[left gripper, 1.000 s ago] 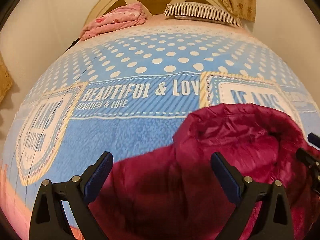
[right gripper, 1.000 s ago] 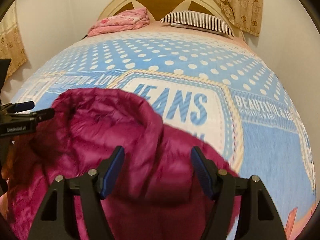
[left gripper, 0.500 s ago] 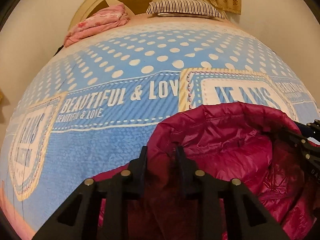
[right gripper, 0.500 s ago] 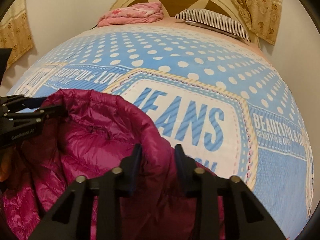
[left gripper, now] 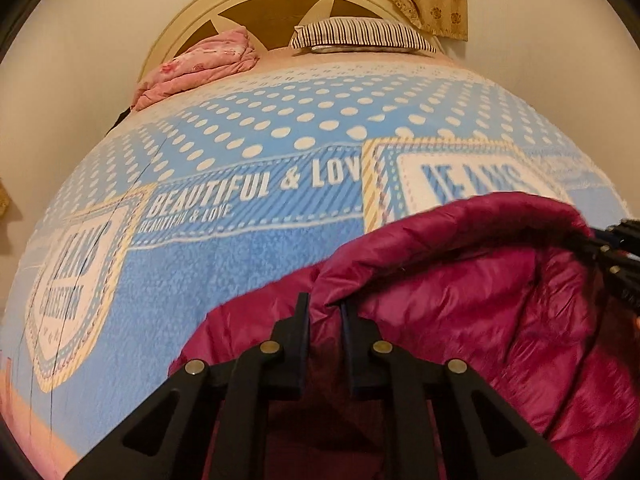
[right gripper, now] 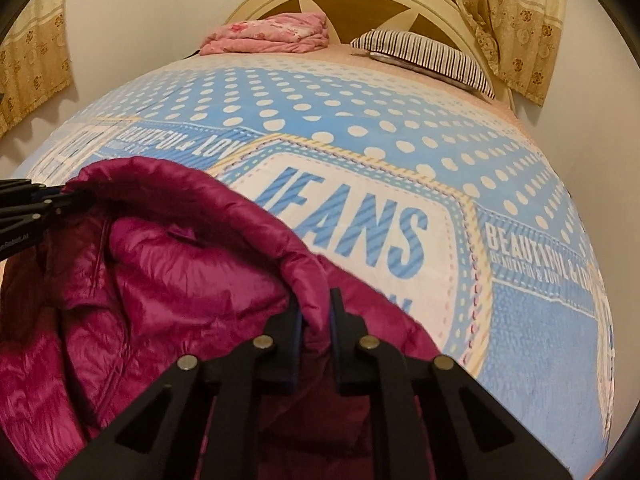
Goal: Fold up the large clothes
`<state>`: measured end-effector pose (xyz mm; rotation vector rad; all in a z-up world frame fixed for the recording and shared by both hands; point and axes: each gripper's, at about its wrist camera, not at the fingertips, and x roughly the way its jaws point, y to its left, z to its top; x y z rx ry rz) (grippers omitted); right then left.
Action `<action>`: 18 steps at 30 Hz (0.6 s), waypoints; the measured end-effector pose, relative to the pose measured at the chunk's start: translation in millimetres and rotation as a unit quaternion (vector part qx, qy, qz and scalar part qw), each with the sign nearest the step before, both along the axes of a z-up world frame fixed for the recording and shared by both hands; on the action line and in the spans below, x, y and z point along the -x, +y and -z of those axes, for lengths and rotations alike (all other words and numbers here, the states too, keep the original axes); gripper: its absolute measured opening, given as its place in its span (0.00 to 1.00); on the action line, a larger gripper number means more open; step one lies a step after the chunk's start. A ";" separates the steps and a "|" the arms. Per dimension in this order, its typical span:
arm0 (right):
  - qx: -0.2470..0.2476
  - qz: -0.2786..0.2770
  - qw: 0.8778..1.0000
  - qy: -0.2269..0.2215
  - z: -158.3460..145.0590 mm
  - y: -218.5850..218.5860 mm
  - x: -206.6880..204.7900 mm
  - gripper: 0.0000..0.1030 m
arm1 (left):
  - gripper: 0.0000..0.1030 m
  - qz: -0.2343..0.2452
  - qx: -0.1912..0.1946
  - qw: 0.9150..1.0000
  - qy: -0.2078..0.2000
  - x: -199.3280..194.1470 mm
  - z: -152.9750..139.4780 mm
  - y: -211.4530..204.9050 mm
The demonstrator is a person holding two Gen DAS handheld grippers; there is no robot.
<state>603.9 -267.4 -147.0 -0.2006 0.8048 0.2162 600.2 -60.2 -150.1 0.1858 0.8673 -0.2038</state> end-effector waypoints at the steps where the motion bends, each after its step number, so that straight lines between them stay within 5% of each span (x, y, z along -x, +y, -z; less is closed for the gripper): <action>1: 0.000 -0.001 1.000 0.000 2.1 -1.2 2.9 0.13 | 0.13 -0.002 0.005 1.000 0.007 1.6 5.4 2.7; 18: 0.050 -0.028 0.998 0.029 25.5 -3.3 27.2 0.12 | 0.12 0.008 -0.010 1.000 0.007 17.8 36.5 3.7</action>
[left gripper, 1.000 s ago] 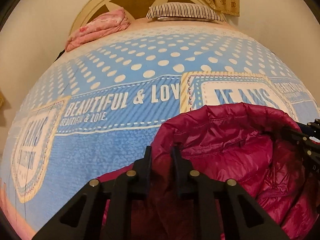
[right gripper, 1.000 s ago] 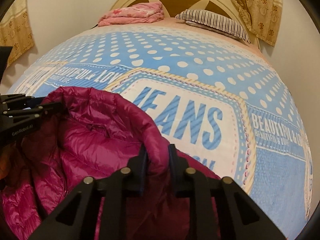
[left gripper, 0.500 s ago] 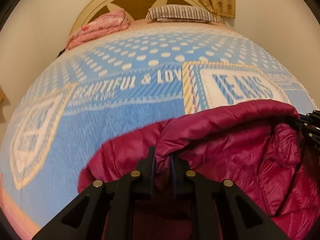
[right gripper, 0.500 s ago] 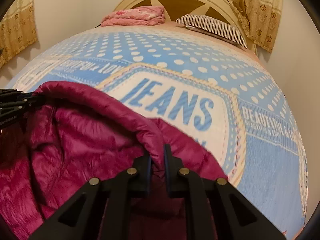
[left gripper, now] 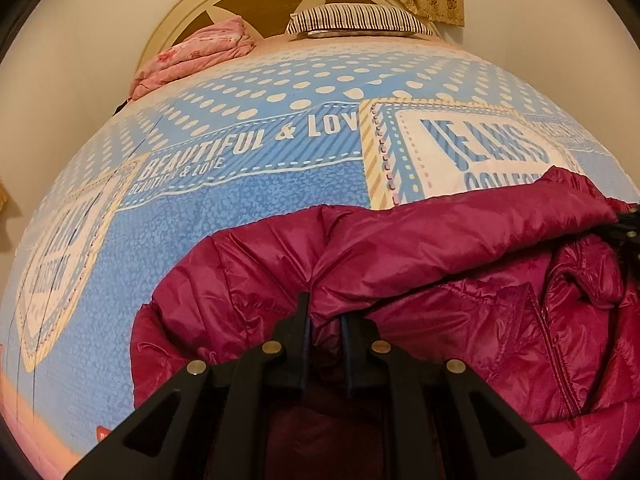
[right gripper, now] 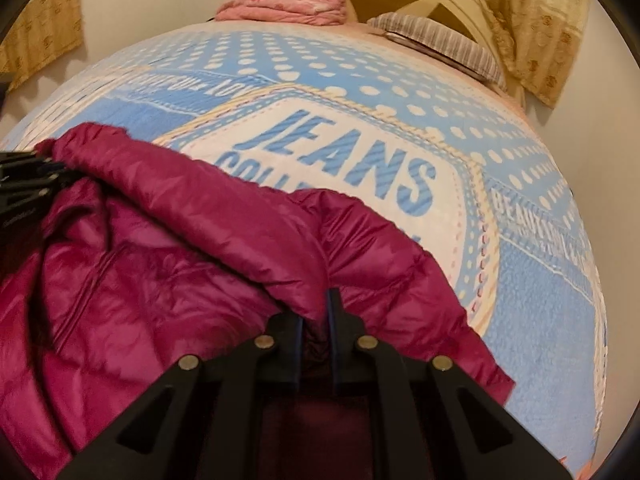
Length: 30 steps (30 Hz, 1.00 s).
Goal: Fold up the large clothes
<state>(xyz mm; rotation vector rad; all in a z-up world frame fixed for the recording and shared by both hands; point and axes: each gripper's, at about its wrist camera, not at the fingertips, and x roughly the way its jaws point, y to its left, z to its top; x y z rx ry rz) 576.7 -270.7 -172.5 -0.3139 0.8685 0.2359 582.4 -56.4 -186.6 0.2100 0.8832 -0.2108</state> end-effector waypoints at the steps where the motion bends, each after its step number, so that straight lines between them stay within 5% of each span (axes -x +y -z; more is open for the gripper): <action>1: 0.000 -0.005 1.000 -0.002 -4.6 -1.4 3.5 0.15 | 0.12 0.000 0.000 1.000 -0.001 0.5 -0.2 0.0; 2: -0.008 -0.008 1.000 0.000 -9.7 -3.8 6.3 0.18 | 0.12 0.001 0.001 1.000 -0.001 0.7 -0.8 0.2; 4: -0.030 -0.008 0.999 0.003 -24.3 -12.2 11.8 0.45 | 0.12 0.001 0.002 1.000 0.000 0.5 -0.9 -0.1; 6: -0.052 -0.002 0.999 -0.014 -39.6 -18.4 17.7 0.60 | 0.12 0.001 0.002 1.000 -0.001 1.3 -0.5 -0.4; 10: -0.116 0.048 0.992 -0.016 -56.5 -20.4 3.9 0.59 | 0.12 0.000 0.000 1.000 -0.003 1.6 -0.7 0.0; 15: -0.180 0.090 0.980 -0.007 -42.8 -1.0 -37.6 0.59 | 0.12 0.003 -0.006 1.000 -0.016 8.6 -4.8 -1.1; 23: -0.154 0.068 0.986 0.009 -13.7 34.4 -41.9 0.54 | 0.16 -0.001 0.048 0.994 -0.096 42.6 -68.7 12.7; 24: -0.156 0.066 0.985 0.013 -11.1 33.1 -41.0 0.54 | 0.25 -0.012 0.058 0.993 -0.099 38.1 -75.5 14.8; 27: -0.152 0.067 0.986 0.016 -5.5 29.3 -38.4 0.53 | 0.81 -0.056 0.095 0.988 -0.107 16.8 -87.7 19.2; 30: -0.146 0.067 0.987 0.014 -2.6 28.3 -35.7 0.53 | 0.82 -0.057 0.113 0.988 -0.090 -2.5 -84.0 6.3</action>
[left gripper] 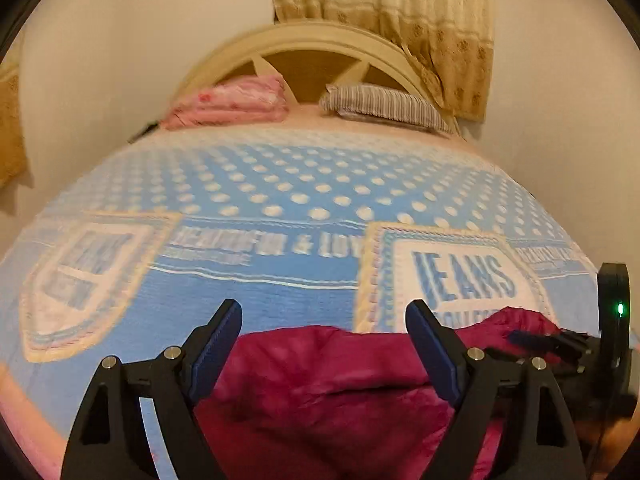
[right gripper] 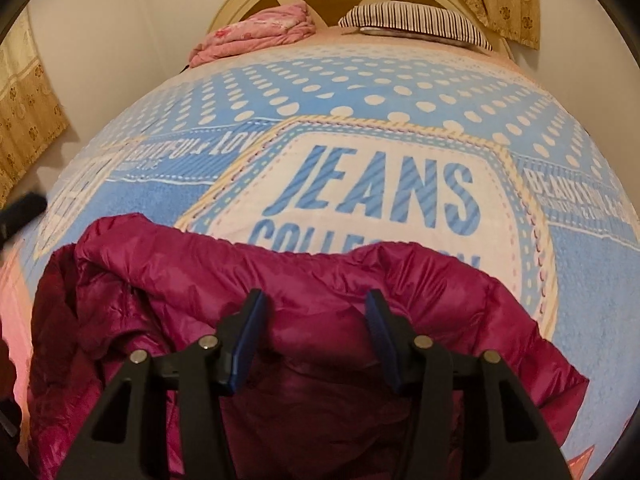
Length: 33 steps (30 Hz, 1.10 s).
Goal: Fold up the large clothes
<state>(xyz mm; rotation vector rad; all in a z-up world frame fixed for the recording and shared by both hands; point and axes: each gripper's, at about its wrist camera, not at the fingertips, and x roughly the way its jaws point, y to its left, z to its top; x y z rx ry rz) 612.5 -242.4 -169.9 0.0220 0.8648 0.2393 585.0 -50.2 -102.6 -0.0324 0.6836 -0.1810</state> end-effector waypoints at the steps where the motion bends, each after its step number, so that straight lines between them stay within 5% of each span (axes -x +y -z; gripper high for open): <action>1: 0.002 0.000 1.000 -0.001 0.4 0.0 0.6 0.53 | 0.82 0.001 -0.005 1.000 0.010 -5.4 5.1 -7.2; 4: 0.007 0.000 1.000 -0.004 3.2 0.0 1.6 0.53 | 0.82 0.016 -0.046 0.998 0.028 -12.6 26.7 -32.5; 12: -0.003 0.004 1.000 -0.013 10.7 -6.8 6.2 0.53 | 0.82 0.023 -0.065 0.993 0.095 -15.4 82.4 -42.4; 33: 0.048 0.007 0.998 -0.026 25.3 8.0 4.9 0.54 | 0.85 0.012 -0.074 0.992 0.099 -20.6 100.0 -46.9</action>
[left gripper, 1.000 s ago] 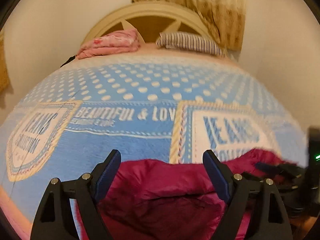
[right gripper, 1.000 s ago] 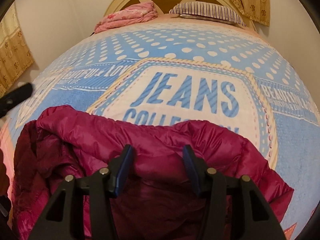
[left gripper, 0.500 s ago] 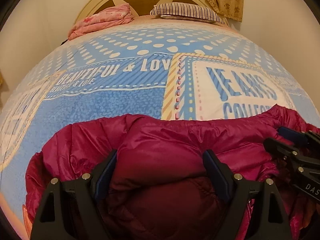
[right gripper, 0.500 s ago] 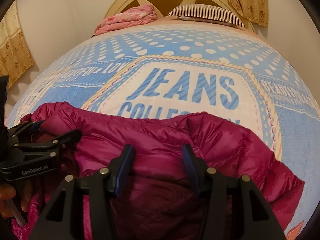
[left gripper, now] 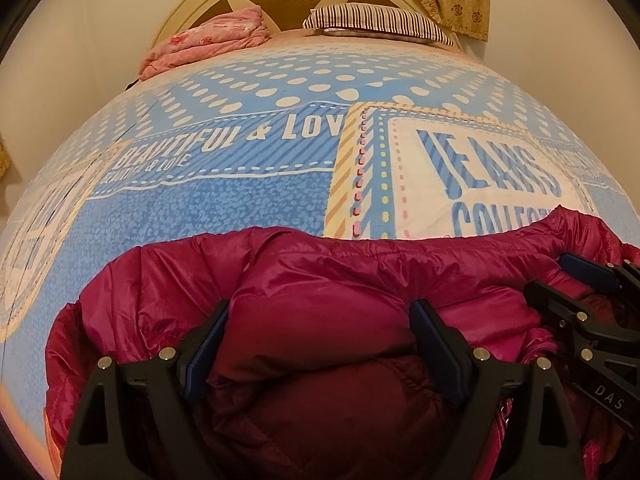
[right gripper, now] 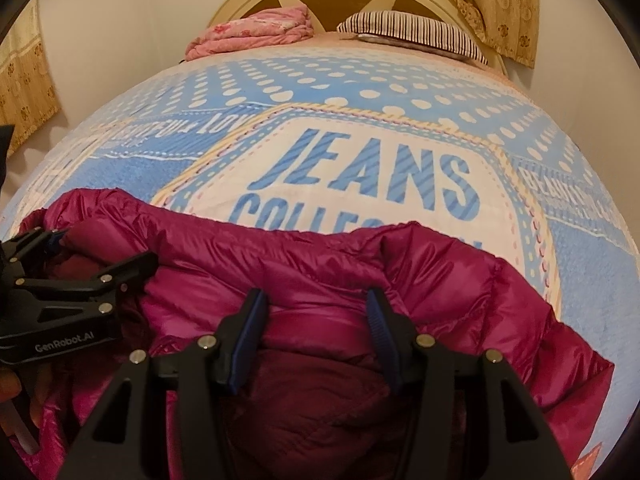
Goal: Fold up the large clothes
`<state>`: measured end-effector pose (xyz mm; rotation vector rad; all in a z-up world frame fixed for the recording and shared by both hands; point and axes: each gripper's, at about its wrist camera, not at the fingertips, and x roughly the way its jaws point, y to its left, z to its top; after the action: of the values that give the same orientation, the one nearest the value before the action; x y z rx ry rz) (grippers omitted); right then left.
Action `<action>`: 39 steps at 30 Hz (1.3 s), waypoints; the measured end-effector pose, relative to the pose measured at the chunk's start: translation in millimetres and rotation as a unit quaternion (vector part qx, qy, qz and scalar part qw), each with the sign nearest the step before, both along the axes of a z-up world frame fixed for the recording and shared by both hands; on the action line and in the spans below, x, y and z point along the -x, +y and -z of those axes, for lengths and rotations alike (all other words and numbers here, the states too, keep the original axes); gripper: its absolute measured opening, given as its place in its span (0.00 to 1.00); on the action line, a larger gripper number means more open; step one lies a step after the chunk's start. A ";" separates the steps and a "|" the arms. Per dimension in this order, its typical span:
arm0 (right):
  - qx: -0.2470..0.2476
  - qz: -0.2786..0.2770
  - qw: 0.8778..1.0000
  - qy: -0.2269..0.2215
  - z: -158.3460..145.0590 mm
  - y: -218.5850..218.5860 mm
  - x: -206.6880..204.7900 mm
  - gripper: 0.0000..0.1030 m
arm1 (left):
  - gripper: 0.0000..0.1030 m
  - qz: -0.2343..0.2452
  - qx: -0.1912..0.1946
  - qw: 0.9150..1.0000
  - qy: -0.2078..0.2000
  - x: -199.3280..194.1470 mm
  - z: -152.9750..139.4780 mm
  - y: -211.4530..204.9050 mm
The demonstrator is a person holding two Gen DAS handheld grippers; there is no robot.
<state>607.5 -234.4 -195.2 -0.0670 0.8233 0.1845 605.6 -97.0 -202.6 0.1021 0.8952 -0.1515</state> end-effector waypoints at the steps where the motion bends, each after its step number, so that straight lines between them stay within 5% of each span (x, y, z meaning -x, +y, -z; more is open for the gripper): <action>1: 0.002 0.000 1.000 -0.001 0.2 0.6 0.1 0.54 | 0.86 0.000 -0.001 1.000 0.000 0.1 0.0 -0.2; 39: 0.018 0.002 1.000 -0.002 2.7 4.4 -0.8 0.55 | 0.87 0.000 -0.008 1.000 0.000 -0.8 2.0 -1.2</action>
<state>608.3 -230.0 -197.9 -0.1001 0.8235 0.1655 606.4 -98.2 -204.6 0.1162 0.8961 -0.1442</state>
